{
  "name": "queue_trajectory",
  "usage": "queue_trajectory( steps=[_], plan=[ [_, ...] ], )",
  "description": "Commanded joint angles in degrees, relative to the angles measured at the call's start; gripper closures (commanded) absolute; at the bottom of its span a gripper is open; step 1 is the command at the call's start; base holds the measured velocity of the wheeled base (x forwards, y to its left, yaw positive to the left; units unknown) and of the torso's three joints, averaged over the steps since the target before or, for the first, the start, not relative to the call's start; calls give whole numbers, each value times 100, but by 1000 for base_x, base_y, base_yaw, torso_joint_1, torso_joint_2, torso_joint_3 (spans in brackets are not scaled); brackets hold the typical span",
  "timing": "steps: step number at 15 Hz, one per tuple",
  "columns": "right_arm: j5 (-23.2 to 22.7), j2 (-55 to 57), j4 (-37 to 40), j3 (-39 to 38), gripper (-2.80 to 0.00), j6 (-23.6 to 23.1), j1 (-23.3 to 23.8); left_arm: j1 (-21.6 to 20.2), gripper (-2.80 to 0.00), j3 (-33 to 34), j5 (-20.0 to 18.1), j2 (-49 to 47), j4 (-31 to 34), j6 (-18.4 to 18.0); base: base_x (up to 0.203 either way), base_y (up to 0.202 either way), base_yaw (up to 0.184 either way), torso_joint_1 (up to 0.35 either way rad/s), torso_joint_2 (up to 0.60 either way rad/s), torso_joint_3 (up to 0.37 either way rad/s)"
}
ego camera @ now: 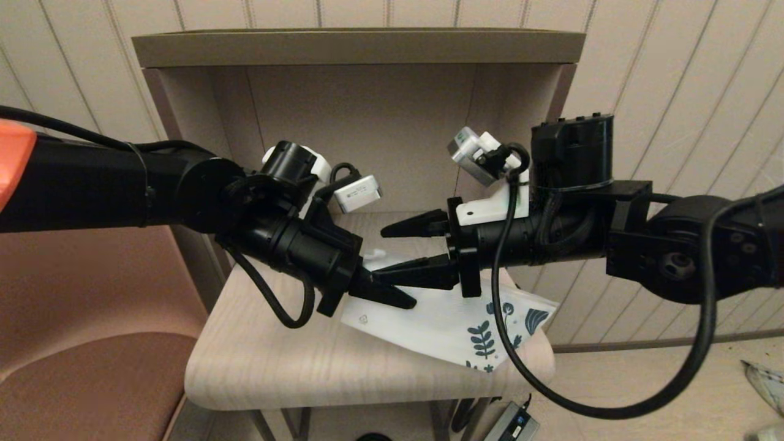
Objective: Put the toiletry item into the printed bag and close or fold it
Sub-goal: Close the strorage bag and place it on the desk
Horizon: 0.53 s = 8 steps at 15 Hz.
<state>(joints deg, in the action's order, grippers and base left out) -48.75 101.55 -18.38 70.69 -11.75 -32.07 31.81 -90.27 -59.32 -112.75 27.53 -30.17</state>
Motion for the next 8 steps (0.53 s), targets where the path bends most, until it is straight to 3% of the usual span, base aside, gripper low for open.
queue_trajectory(
  steps=[1, 5, 6, 8],
  plan=[
    [-29, 32, -16, 15, -280, -3, -1, 1, 0, -8, -36, -10, 15, -15, 0, 0, 0, 0, 0, 0],
    [-32, 32, -16, 5, -280, -12, -1, 1, 0, -8, -36, -10, 15, -15, 0, 0, 0, 0, 0, 0],
    [-38, 32, -8, -3, 0, 5, -9, 1, 0, -8, -36, -10, 15, -15, 0, 0, 0, 0, 0, 0],
    [-47, 24, -16, -20, 0, -3, -10, 1, 0, 1, -36, -1, 15, -6, 0, 0, 0, 0, 0, 0]
  ],
)
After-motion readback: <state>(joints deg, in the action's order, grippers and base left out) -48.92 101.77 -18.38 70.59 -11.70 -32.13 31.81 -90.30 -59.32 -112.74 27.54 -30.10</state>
